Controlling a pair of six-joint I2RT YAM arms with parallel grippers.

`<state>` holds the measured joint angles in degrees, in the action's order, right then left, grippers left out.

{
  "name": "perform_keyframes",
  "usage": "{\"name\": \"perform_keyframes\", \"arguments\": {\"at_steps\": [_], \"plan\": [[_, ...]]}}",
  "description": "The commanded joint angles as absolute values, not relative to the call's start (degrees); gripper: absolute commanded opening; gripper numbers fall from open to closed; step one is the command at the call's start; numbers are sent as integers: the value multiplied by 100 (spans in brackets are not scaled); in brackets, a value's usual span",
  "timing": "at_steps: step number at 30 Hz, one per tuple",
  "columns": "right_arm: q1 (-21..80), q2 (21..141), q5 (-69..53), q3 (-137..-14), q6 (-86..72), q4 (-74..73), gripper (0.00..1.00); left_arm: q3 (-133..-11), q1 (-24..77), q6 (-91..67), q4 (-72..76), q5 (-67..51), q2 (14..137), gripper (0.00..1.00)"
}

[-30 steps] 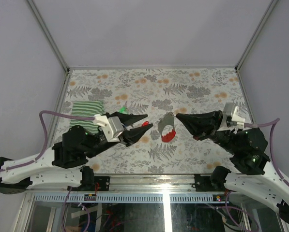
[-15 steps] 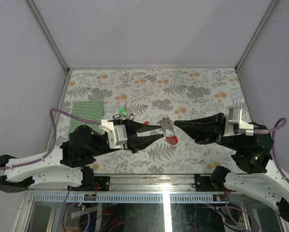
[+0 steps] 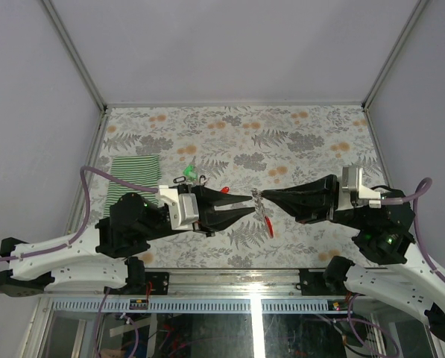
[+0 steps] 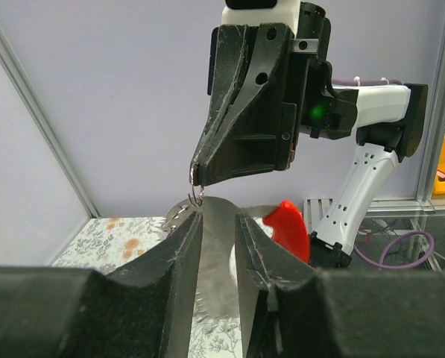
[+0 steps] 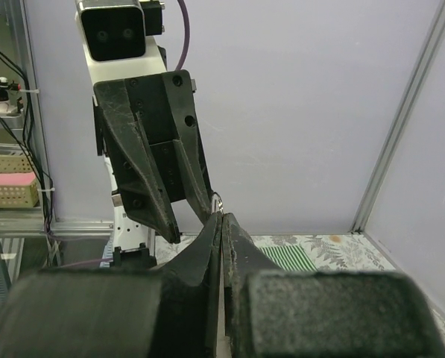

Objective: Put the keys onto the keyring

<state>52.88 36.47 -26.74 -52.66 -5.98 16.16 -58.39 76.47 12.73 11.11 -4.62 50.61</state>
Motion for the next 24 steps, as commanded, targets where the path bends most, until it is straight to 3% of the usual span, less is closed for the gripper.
{"name": "perform_keyframes", "arguments": {"at_steps": [1,24], "plan": [[5292,3665,-2863,-5589,-545,1989,0,-6027,7664,1345,1519,-339,5049,25],[5291,3835,-3214,-5711,-501,1755,0,-6045,7664,1417,1589,-185,5064,19]]}}
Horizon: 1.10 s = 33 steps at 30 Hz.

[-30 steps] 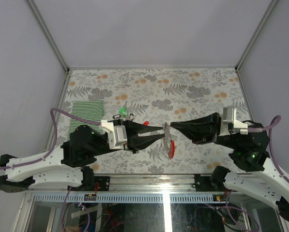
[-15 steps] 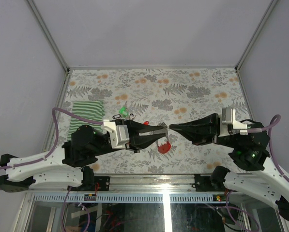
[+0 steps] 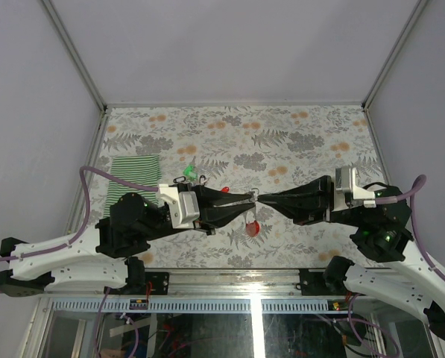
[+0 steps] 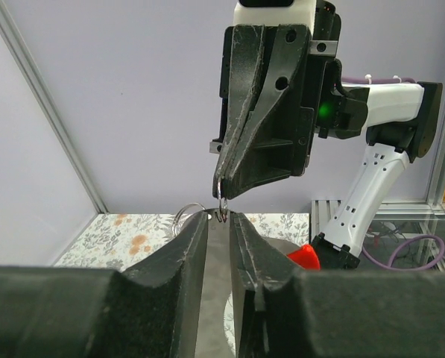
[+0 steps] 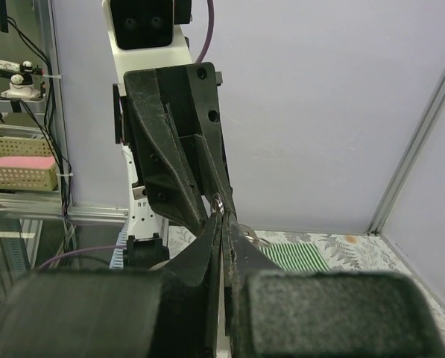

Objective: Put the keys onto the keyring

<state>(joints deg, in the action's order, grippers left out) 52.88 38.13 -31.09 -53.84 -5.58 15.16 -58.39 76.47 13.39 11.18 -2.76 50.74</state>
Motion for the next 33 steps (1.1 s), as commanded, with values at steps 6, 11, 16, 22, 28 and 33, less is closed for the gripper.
{"name": "perform_keyframes", "arguments": {"at_steps": [6,11,16,22,28,33], "plan": [[5291,3849,-3277,-5732,-480,1698,0,-6062,7659,1432,1594,-151,5065,9],[5296,3876,-3328,-5757,-465,1612,0,-6090,7658,1454,1582,-137,5067,0],[5296,3893,-3402,-5791,-424,1512,0,-6093,7662,1496,1582,-72,5028,0],[5291,3852,-3427,-5908,-276,1266,13,-6082,7659,1665,1407,-90,4948,0],[5292,3845,-3547,-6272,81,538,26,-6211,7663,1905,991,-156,4887,0],[5296,3960,-3716,-6613,391,-161,31,-6348,7664,2036,613,-194,4863,0]]}}
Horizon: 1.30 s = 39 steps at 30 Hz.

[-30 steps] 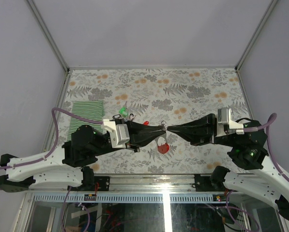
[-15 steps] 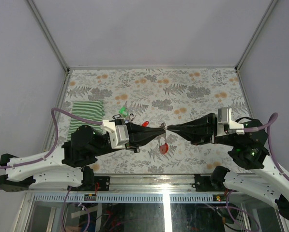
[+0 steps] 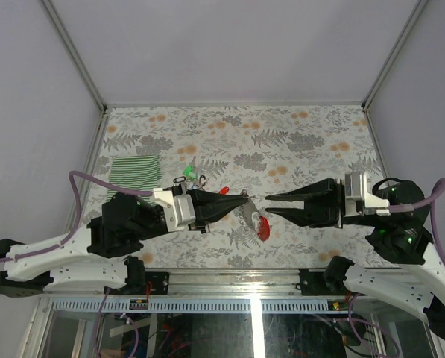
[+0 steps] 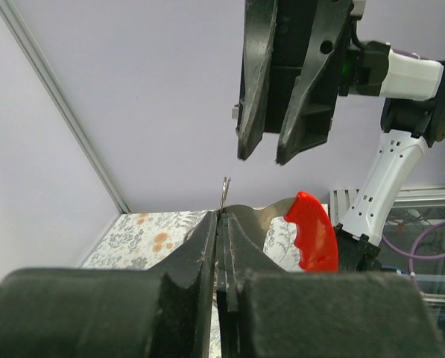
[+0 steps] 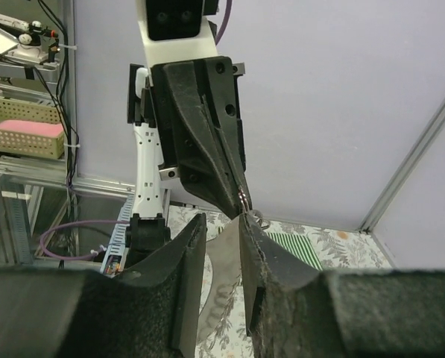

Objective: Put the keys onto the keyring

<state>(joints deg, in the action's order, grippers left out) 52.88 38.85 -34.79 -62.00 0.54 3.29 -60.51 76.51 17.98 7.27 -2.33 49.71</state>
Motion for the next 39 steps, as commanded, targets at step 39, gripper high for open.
{"name": "perform_keyframes", "arguments": {"at_steps": [39], "plan": [[5296,4386,-4034,-6574,731,-76,31,-6558,7664,2062,130,-620,5028,0]]}}
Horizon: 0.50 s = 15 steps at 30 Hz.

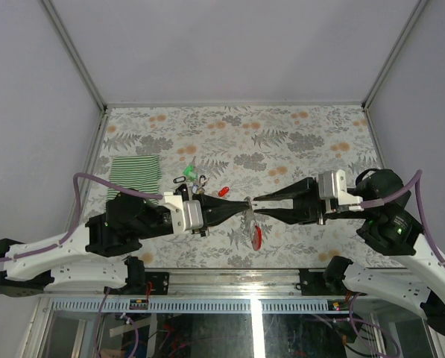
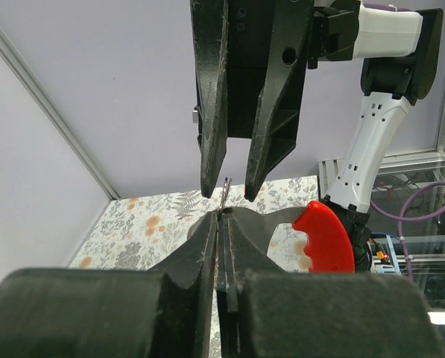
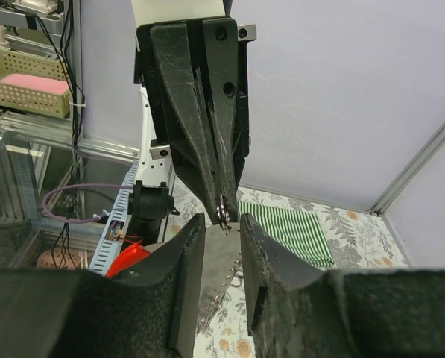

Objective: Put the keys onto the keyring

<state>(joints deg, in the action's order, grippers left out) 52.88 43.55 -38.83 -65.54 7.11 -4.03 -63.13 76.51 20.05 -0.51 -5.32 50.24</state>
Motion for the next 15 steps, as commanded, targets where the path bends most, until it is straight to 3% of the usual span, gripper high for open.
{"name": "perform_keyframes", "arguments": {"at_steps": [1,8,15], "plan": [[5292,4395,-4034,-6568,741,-79,30,-6570,7659,2058,124,-628,5031,0],[5292,4425,-4064,-6564,769,-137,25,-6581,7659,2050,120,-637,5050,0],[5291,4456,-4089,-6594,810,-232,9,-6611,7663,2048,112,-634,5054,0]]}}
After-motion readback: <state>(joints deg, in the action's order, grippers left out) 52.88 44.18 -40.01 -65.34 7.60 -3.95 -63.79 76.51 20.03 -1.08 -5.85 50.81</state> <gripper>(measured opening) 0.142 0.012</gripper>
